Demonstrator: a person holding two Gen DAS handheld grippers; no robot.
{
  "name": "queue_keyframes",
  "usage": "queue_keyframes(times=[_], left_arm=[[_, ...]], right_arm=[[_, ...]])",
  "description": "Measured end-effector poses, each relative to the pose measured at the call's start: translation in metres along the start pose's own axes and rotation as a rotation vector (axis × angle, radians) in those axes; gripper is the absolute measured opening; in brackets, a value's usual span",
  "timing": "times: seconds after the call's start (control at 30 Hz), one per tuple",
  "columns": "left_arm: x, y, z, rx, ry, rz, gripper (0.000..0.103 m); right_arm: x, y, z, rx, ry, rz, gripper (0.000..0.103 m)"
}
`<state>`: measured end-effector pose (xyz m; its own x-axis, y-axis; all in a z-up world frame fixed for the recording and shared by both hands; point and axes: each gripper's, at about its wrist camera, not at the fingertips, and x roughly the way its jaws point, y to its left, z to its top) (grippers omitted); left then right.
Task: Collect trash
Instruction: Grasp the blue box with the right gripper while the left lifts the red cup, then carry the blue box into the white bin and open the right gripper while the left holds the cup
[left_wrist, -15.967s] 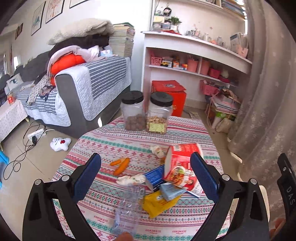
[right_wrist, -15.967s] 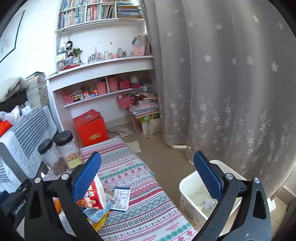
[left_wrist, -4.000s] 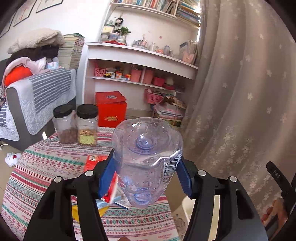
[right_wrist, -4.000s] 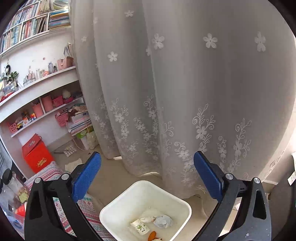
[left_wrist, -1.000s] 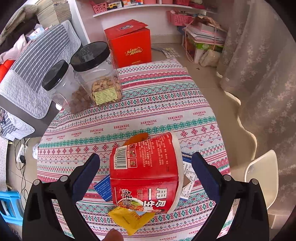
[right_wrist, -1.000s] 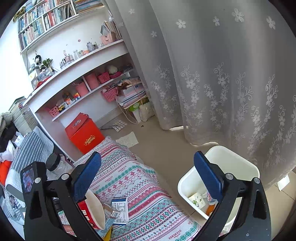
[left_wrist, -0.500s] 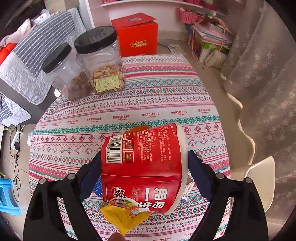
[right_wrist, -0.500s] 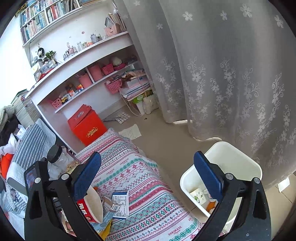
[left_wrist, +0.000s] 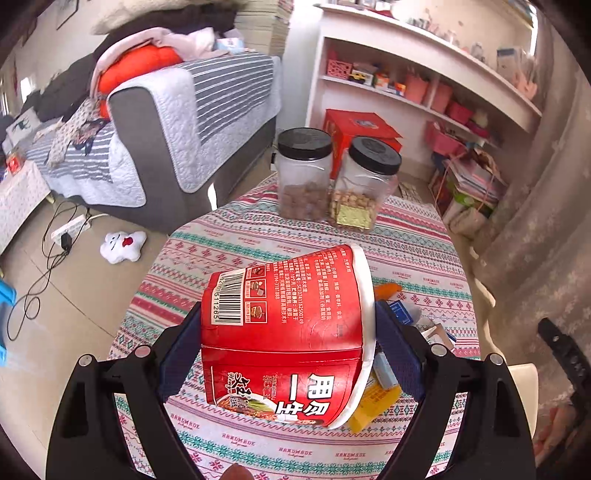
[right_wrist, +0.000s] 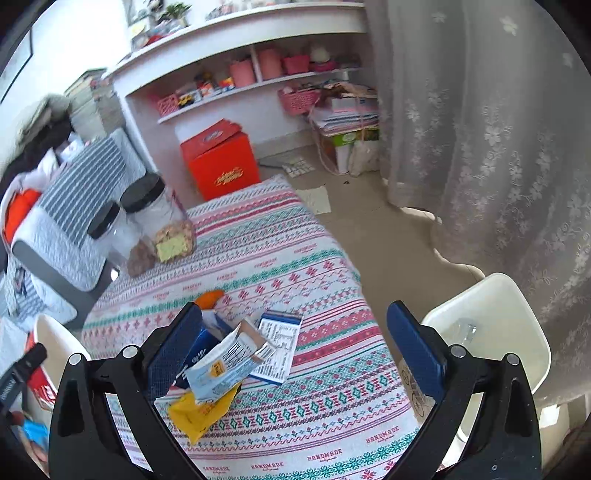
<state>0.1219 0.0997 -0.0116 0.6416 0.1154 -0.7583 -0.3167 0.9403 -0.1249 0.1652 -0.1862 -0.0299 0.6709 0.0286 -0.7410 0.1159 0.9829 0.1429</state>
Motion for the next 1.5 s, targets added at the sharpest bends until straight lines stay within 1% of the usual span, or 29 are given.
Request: queue_keyframes(times=[0.07,0.13,0.23,0.27,0.3,0.37,0.43,0.53,0.6,0.7,0.73,0.77,0.8,0.83,0.87,0.93,1.03,1.17,1.27,1.37,1.5], left_arm=[[-0.007,0.019,-0.003,-0.024,-0.031,0.012,0.086],[-0.011,0.031,-0.003,-0.04,-0.05,0.02,0.086],[-0.015,0.046,0.005,-0.07,-0.06,-0.019,0.086],[-0.018,0.05,0.007,-0.07,-0.074,-0.014,0.086],[-0.02,0.054,0.009,-0.071,-0.089,-0.003,0.086],[-0.024,0.063,0.013,-0.083,-0.105,0.005,0.086],[-0.025,0.072,0.014,-0.099,-0.101,-0.01,0.086],[-0.026,0.084,0.016,-0.118,-0.096,-0.016,0.086],[-0.027,0.092,0.017,-0.128,-0.097,-0.016,0.086],[-0.03,0.102,0.017,-0.142,-0.098,-0.014,0.086],[-0.031,0.104,0.016,-0.146,-0.098,-0.013,0.086],[-0.031,0.107,0.017,-0.148,-0.097,-0.012,0.086],[-0.032,0.109,0.016,-0.15,-0.096,-0.009,0.086],[-0.032,0.113,0.016,-0.154,-0.095,-0.004,0.086],[-0.031,0.116,0.017,-0.159,-0.093,0.001,0.086],[-0.028,0.122,0.016,-0.172,-0.083,0.006,0.086],[-0.023,0.131,0.015,-0.196,-0.062,0.003,0.086],[-0.021,0.137,0.014,-0.209,-0.05,0.002,0.086],[-0.021,0.136,0.013,-0.209,-0.053,0.008,0.086],[-0.021,0.137,0.014,-0.212,-0.059,0.016,0.086],[-0.024,0.135,0.012,-0.214,-0.071,0.017,0.086]], right_arm=[[0.021,0.019,-0.008,-0.023,0.097,0.063,0.096],[0.041,0.034,-0.014,0.007,0.186,0.119,0.096],[0.067,0.058,-0.012,0.075,0.278,0.191,0.096],[0.078,0.067,-0.01,0.113,0.32,0.226,0.095],[0.088,0.075,-0.008,0.148,0.367,0.24,0.09],[0.109,0.093,-0.007,0.164,0.441,0.206,0.085],[0.124,0.11,-0.01,0.133,0.466,0.145,0.073],[0.146,0.13,-0.019,0.094,0.509,0.063,0.071],[0.158,0.134,-0.023,0.081,0.517,-0.002,0.071],[0.175,0.137,-0.03,0.091,0.544,-0.051,0.072],[0.179,0.138,-0.032,0.097,0.552,-0.056,0.066],[0.182,0.14,-0.035,0.1,0.558,-0.063,0.057],[0.184,0.141,-0.037,0.1,0.558,-0.067,0.051],[0.182,0.143,-0.038,0.096,0.548,-0.071,0.041],[0.179,0.145,-0.039,0.088,0.535,-0.063,0.038],[0.172,0.151,-0.04,0.078,0.518,-0.027,0.037],[0.154,0.162,-0.039,0.038,0.464,0.023,0.037],[0.124,0.178,-0.038,-0.021,0.412,0.143,0.037],[0.092,0.192,-0.038,-0.07,0.341,0.237,0.037],[0.06,0.201,-0.033,-0.115,0.254,0.311,0.037],[0.017,0.196,-0.029,-0.162,0.112,0.374,0.037]])
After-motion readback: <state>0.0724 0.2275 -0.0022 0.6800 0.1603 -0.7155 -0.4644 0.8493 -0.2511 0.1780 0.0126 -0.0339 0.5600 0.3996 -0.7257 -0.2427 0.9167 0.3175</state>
